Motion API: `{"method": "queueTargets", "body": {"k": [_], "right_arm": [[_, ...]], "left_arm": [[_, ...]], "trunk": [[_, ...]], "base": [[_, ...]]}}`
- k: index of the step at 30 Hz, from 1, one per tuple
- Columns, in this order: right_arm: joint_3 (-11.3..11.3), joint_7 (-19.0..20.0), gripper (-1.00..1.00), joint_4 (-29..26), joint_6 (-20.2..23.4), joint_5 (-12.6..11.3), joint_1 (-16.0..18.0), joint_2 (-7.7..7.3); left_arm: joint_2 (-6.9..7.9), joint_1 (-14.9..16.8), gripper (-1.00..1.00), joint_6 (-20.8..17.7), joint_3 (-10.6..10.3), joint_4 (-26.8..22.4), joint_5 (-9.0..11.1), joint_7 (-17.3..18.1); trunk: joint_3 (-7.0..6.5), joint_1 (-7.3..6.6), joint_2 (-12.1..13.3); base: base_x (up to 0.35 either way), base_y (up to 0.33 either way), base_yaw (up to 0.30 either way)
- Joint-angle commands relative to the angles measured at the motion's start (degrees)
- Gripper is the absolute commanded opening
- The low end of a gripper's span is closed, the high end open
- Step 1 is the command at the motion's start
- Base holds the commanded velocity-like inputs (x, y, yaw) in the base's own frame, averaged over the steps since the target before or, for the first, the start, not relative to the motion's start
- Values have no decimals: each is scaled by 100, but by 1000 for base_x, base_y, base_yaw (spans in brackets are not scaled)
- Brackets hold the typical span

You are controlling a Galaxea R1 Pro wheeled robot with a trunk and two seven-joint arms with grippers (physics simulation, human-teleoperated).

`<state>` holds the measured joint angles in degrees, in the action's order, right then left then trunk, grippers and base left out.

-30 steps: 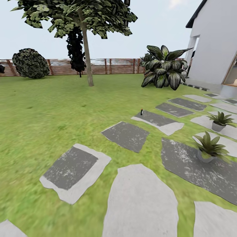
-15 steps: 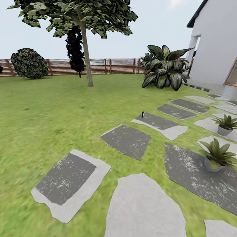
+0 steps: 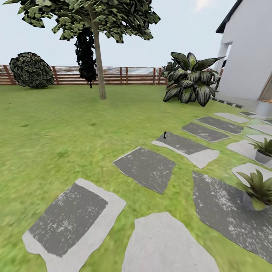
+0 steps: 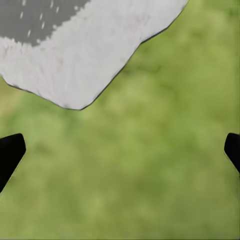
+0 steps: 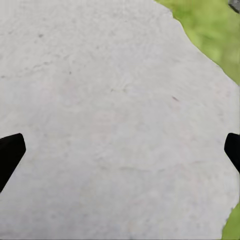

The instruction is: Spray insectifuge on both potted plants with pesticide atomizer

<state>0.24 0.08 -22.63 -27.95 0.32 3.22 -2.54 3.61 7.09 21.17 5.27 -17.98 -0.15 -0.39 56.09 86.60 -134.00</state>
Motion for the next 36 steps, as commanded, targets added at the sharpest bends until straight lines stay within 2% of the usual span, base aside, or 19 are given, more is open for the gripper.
{"method": "queueTargets", "body": {"k": [1, 36], "right_arm": [[2, 1, 100, 4, -17, 3, 3, -1], [2, 1, 100, 4, -17, 2, 3, -1]], "left_arm": [[-1, 3, 100, 19, 9, 5, -2, -4], [-1, 3, 100, 19, 9, 5, -2, -3]], "trunk": [[5, 2, -2], [5, 2, -2]], "base": [[340, 0, 0], [340, 0, 0]]}}
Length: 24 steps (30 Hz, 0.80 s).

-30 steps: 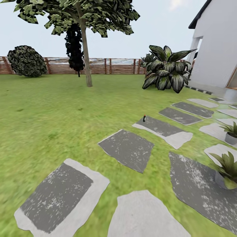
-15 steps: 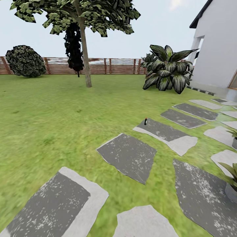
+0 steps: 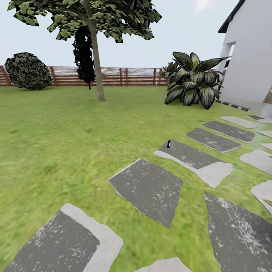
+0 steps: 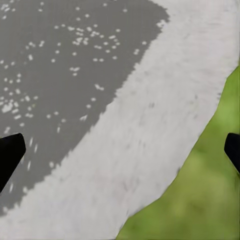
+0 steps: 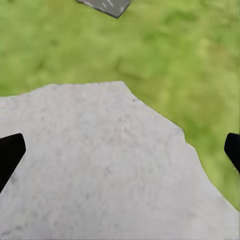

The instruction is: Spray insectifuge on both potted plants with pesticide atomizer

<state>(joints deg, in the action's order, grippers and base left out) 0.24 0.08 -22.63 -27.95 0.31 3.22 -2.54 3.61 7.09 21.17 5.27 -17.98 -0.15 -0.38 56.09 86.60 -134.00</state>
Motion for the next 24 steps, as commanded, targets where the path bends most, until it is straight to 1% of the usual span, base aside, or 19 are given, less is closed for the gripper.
{"method": "queueTargets", "body": {"k": [1, 19, 24], "right_arm": [[2, 1, 100, 4, -17, 4, 3, -1], [2, 1, 100, 4, -17, 4, 3, -1], [2, 1, 100, 4, -17, 4, 3, -1]], "left_arm": [[-1, 3, 100, 19, 9, 5, -2, -5], [-1, 3, 100, 19, 9, 5, -2, -4], [-1, 3, 100, 19, 9, 4, -2, -1]], "trunk": [[5, 2, -2], [5, 2, -2], [5, 2, -2]], "base": [[340, 0, 0], [340, 0, 0], [340, 0, -71]]}}
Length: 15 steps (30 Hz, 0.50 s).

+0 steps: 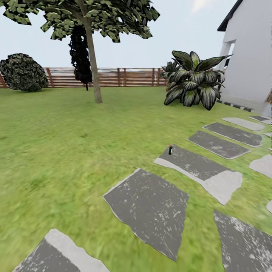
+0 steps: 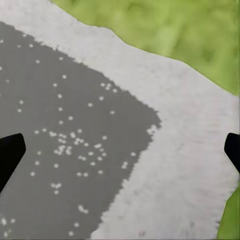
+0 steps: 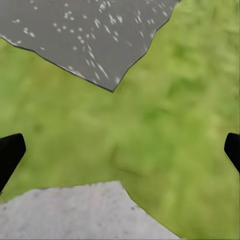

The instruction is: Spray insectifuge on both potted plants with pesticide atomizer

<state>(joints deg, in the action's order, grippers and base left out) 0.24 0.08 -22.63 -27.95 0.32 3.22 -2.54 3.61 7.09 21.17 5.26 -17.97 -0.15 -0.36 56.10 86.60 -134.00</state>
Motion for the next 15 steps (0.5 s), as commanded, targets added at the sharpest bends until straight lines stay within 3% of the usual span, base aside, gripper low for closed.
{"method": "queueTargets", "body": {"k": [1, 6, 15], "right_arm": [[2, 1, 100, 5, -17, 3, 3, -1], [2, 1, 100, 5, -17, 1, 3, 0], [2, 6, 100, 5, -17, 3, 3, -1]], "left_arm": [[-1, 2, 100, 19, 10, 4, -2, -2], [-1, 2, 100, 19, 10, 4, -2, -3], [-1, 2, 100, 19, 10, 4, -2, -6]], "trunk": [[5, 2, -2], [5, 2, -2], [5, 2, -2]], "base": [[340, 0, -103], [340, 0, -141], [340, 0, -286]]}}
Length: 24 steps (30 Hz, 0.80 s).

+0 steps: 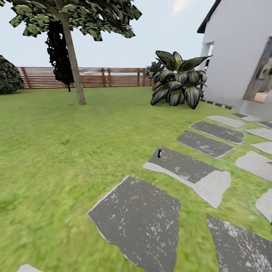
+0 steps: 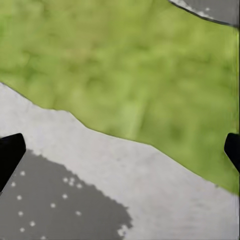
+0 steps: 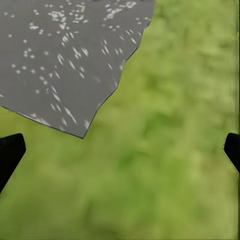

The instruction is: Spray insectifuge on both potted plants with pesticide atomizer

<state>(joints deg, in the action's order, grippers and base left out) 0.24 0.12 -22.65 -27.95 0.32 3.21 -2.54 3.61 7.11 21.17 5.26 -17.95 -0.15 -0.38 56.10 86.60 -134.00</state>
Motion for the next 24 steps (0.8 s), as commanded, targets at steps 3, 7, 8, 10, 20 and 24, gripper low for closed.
{"method": "queueTargets", "body": {"k": [3, 7, 8, 10, 20, 24], "right_arm": [[2, 2, 100, 6, -18, 3, 4, 4], [2, -3, 100, 6, -18, 3, 4, 3], [2, -3, 100, 6, -18, 3, 4, 5], [2, -3, 100, 6, -18, 3, 4, 7], [2, -3, 100, 6, -18, 3, 4, 8], [2, -9, 100, 6, -18, -4, 4, 12]], "left_arm": [[-1, 1, 100, 18, 10, 2, -2, -4], [-1, 1, 100, 18, 10, 2, -2, -5], [-1, 1, 100, 18, 10, 2, -2, -4], [-1, 1, 100, 18, 10, 2, -2, -2], [-1, 1, 100, 18, 10, 2, -2, -5], [-1, 1, 100, 18, 10, 2, -2, -5]], "trunk": [[5, 2, -2], [5, 2, -2], [5, 2, -2], [5, 2, -2], [5, 2, -2], [5, 2, -2]], "base": [[340, 0, -294], [340, 0, -294], [340, 0, -294], [340, 0, -294], [340, 0, -294], [340, 0, -166]]}}
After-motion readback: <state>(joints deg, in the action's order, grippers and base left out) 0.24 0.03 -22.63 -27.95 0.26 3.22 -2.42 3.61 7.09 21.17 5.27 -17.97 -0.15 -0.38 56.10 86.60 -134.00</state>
